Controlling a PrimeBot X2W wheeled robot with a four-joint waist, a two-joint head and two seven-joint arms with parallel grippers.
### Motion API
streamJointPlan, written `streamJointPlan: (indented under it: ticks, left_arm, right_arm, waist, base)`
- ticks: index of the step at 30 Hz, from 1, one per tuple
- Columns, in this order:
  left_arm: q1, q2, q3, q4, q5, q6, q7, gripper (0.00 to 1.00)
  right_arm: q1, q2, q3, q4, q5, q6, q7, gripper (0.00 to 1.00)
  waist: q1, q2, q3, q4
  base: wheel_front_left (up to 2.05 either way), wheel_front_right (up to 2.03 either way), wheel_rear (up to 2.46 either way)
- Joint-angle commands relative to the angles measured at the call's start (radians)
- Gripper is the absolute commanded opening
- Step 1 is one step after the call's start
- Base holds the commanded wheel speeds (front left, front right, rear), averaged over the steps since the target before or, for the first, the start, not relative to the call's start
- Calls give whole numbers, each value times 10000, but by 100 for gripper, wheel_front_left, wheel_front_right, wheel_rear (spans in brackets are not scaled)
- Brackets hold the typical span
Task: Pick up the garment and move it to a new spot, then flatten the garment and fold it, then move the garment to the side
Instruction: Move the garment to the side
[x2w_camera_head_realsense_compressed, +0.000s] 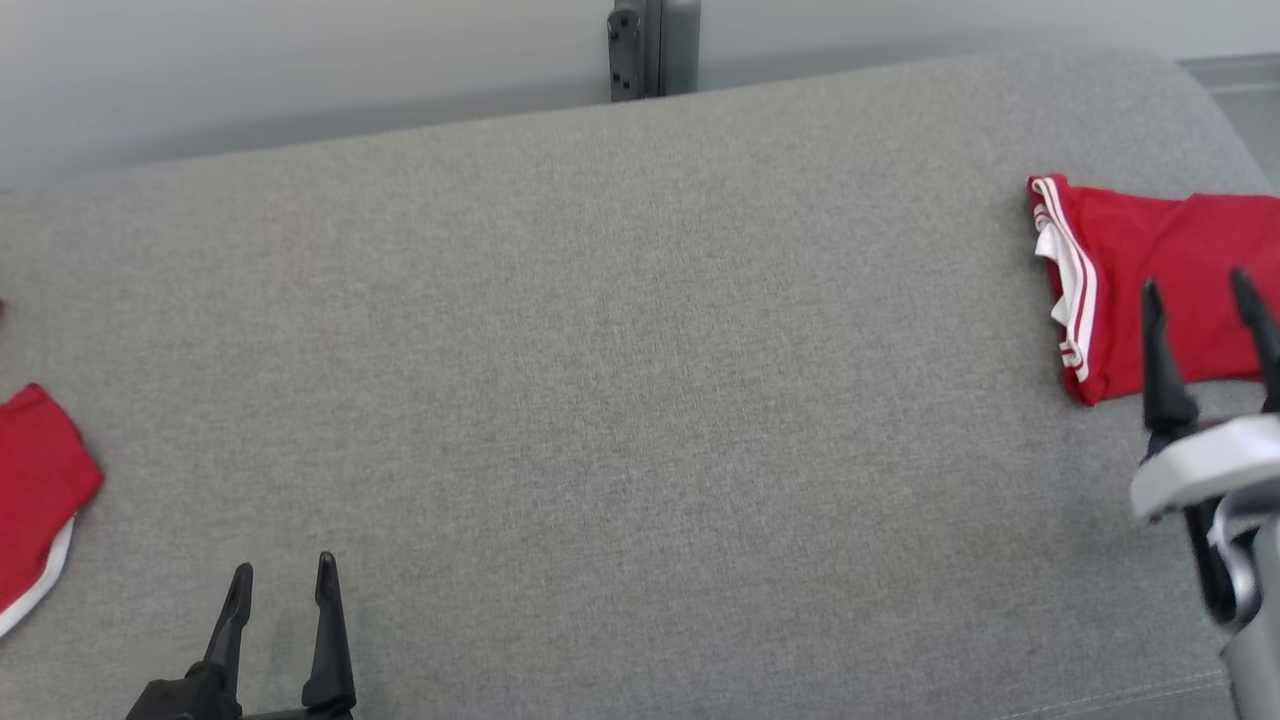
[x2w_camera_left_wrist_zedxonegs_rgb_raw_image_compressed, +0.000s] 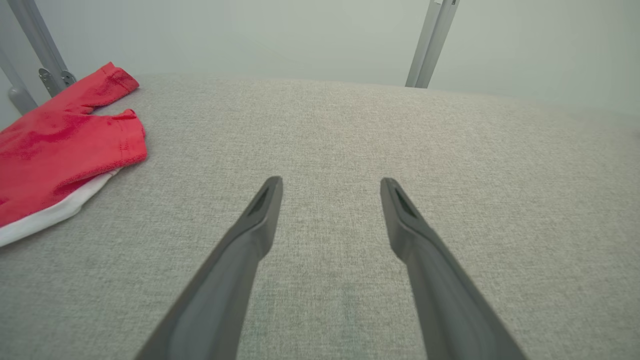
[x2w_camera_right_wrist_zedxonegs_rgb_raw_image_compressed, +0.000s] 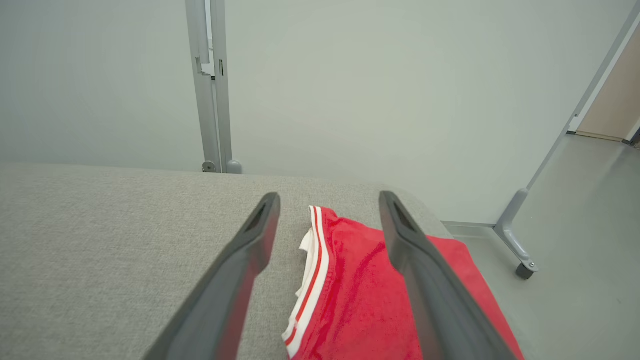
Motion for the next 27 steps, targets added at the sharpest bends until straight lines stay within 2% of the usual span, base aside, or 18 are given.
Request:
streamJointPlan:
  ticks: [1,7,12,18,27]
  left_arm:
    - [225,8,75,91,61,39,-29,100]
    - [-96,7,150,400,-22,84,-29,100]
    - [-44,8,224,700,-160,94,-30,100]
    - [214,8,373,939,-340,83,-29,100]
    - [349,8,338,984,-427,98,-29,100]
  right_arm:
    - [672,294,-126,-257,-75,-13,-23,100]
    - [2633,1382,87,-1274,-496,-13,-24,100]
    - [3526,2081,334,-1213,-745,-15,-25,100]
    - [3945,2472,537,-916,-1002,-13,-25,100]
    - [3936,2643,564,-772,-1093,-13,-26,100]
  waist:
    - [1,0,-1621,244]
    - [1,0,-1982,425]
    - [1,0,-2173,302]
    - [1,0,-2423,87]
    - [1,0,-2538,26]
  base:
    - [0,0,0]
    - [0,0,0]
    - [0,0,0]
    - [0,0,0]
    - [0,0,0]
